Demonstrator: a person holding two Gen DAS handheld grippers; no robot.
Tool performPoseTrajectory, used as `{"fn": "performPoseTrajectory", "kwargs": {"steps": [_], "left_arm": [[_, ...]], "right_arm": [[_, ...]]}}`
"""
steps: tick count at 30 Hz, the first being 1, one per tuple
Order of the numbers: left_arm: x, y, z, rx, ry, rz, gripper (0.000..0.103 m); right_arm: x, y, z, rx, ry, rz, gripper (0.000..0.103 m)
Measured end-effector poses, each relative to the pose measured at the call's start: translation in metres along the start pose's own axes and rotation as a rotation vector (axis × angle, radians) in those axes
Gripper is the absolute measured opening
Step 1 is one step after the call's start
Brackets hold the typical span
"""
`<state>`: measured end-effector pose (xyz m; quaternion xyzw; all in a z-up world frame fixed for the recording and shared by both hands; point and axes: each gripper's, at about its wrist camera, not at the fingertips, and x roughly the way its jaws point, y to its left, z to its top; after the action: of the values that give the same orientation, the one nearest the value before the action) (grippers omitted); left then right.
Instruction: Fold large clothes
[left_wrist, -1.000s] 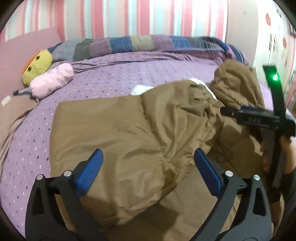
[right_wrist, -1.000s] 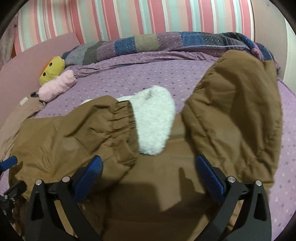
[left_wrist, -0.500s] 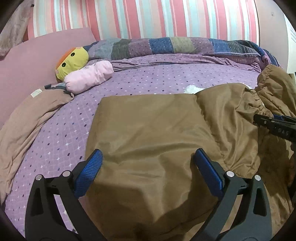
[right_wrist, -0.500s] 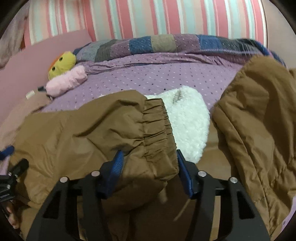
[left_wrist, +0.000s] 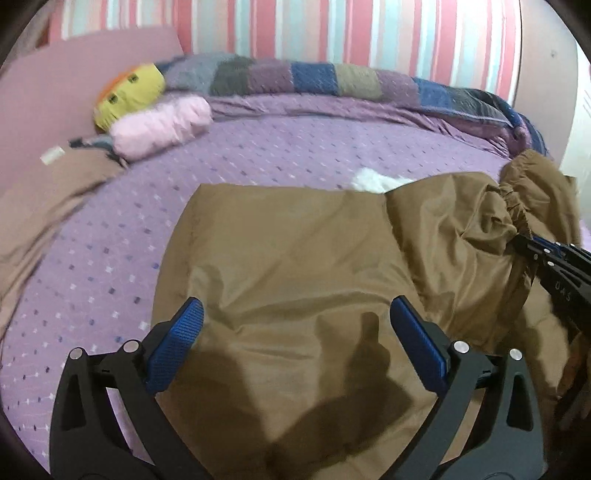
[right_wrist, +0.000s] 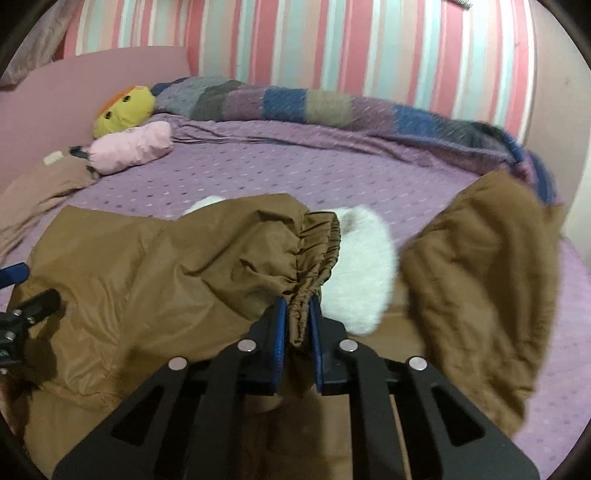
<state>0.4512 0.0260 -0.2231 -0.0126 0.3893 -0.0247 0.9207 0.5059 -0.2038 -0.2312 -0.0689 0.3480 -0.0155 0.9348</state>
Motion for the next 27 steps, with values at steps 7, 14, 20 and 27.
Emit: {"fn": "performPoseTrajectory", "kwargs": {"steps": [7, 14, 20, 27], "left_arm": [[-0.011, -0.022, 0.0, 0.101, -0.022, -0.004, 0.1], [0.001, -0.028, 0.003, 0.14, 0.021, 0.007, 0.1], [0.007, -0.013, 0.008, 0.104, 0.03, -0.001, 0.1], [0.017, -0.017, 0.005, 0.133, 0.038, 0.033, 0.1]], "right_arm": [[-0.032, -0.033, -0.004, 0.007, 0.086, -0.185, 0.013], [-0.017, -0.03, -0.036, -0.134, 0.304, -0.238, 0.013], [-0.014, -0.045, -0.04, -0.115, 0.349, -0.22, 0.018], [0.002, -0.052, -0.041, -0.072, 0.392, -0.177, 0.032]]}}
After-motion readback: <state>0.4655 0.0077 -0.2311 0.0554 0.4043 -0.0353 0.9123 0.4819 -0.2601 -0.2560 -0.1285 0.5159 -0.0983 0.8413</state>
